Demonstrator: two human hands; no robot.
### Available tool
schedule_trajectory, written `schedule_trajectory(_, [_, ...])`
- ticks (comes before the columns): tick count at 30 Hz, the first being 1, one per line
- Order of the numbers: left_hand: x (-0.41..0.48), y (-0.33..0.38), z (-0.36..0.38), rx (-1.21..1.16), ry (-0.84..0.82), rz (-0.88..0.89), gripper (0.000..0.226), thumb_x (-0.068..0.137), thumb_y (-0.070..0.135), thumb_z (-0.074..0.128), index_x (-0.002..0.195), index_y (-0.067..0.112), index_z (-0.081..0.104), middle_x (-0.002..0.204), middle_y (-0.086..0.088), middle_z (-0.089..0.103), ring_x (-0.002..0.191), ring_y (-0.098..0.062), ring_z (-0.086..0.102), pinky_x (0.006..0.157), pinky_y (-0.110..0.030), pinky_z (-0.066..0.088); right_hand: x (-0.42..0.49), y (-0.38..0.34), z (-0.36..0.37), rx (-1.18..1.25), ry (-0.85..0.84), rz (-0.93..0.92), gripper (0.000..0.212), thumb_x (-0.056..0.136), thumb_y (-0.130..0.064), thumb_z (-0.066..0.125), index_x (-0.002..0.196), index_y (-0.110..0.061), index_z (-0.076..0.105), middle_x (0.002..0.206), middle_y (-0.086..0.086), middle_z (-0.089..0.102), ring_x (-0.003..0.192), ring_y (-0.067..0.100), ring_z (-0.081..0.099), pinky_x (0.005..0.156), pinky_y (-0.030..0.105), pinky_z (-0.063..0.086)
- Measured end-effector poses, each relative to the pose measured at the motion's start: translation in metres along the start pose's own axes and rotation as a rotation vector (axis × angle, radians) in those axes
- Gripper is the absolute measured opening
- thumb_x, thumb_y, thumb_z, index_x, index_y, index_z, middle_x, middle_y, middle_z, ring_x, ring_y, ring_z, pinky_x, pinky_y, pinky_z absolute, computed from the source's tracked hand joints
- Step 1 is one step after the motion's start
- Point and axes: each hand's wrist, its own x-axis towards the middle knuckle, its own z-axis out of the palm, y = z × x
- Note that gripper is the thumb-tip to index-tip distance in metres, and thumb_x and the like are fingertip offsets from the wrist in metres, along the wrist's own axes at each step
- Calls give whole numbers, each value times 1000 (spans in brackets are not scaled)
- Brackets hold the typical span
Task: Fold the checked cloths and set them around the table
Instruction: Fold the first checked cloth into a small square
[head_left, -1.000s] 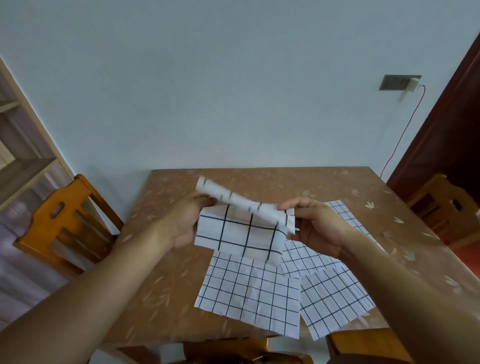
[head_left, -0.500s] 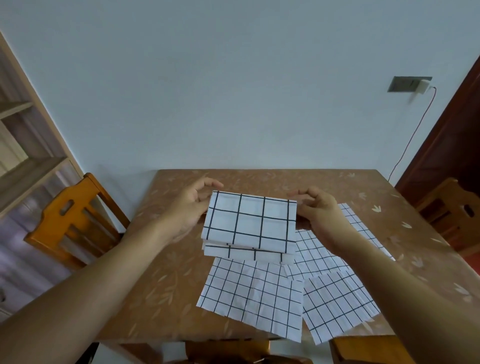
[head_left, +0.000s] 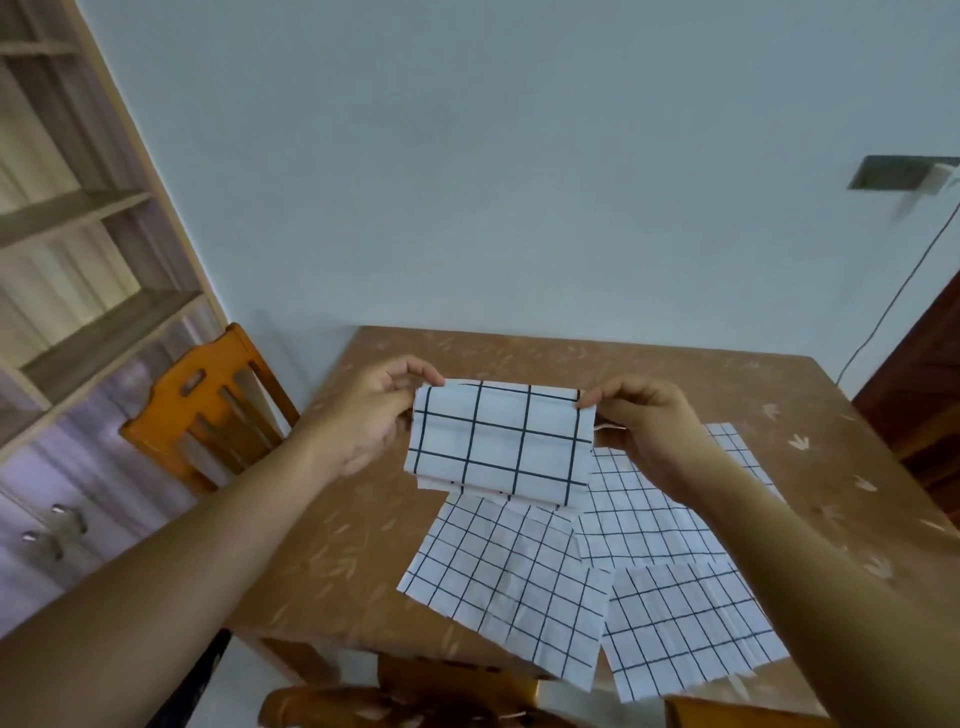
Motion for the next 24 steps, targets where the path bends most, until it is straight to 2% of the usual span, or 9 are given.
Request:
schedule_trajectory(4, [-11,-2,8,11,21,-31,32,102,-6,47,85,10,69,81,-6,74,74,-19,68,62,-28,60,-1,4,-11,-45,-37,8,41,95,17,49,77,-9,77,90,-1,78,75,13,70,64,25,57])
schedule_trajectory(9, [-36,-17,10,-49,88,-72,27,101,2,47,90,7,71,87,-10,74,77,-21,69,60,-29,57,-1,19,-10,-51,-69,54,37,98,11,47,85,-6,77,88,1,79,78,13,72,66,27,60])
schedule_trajectory(11, [-49,-29,6,-23,125,-74,10,96,11,62,97,14,72,97,-10,73,87,-25,71,69,-36,59,-1,26,-1,-18,-98,74,30,99,6,51,87,-6,76,87,6,76,79,18,70,67,31,59])
schedule_trajectory(13, [-63,-41,0,-32,147,-90,28,85,20,78,111,24,69,118,-10,70,103,-29,72,82,-46,59,-3,34,14,-64,-112,52,18,97,-1,62,89,-11,75,84,9,73,78,19,68,72,35,58])
schedule_trajectory(15, [-75,-48,-8,121,174,-69,46,76,38,84,118,40,67,131,-2,66,116,-24,68,95,-50,56,-4,42,33,-154,-116,7,17,93,-2,69,91,-18,75,81,14,69,76,21,64,78,42,57])
schedule_trajectory(17, [-88,-52,-20,311,130,-57,49,71,51,84,118,46,69,130,6,67,119,-17,66,103,-48,53,-6,44,55,-203,-132,-36,26,91,0,69,90,-25,76,76,14,62,72,22,58,74,40,53])
schedule_trajectory(20, [-98,-55,-43,372,78,-104,63,59,64,88,116,45,70,128,6,66,115,-17,66,99,-52,54,-9,36,81,-292,-215,-98,31,90,3,67,89,-28,75,77,13,53,70,21,47,68,36,43])
schedule_trajectory(22, [-105,-55,-63,492,20,-84,48,68,55,88,112,46,70,115,5,69,106,-15,68,98,-52,54,-12,26,106,-369,-267,-143,33,89,4,65,88,-28,72,83,21,56,73,20,49,69,33,42])
schedule_trajectory(24, [-112,-51,-78,554,-53,-60,40,73,57,83,108,43,70,103,12,69,98,-11,68,97,-51,54,-16,14,137,-409,-311,-192,38,88,7,65,86,-31,66,82,12,56,72,12,50,68,28,44])
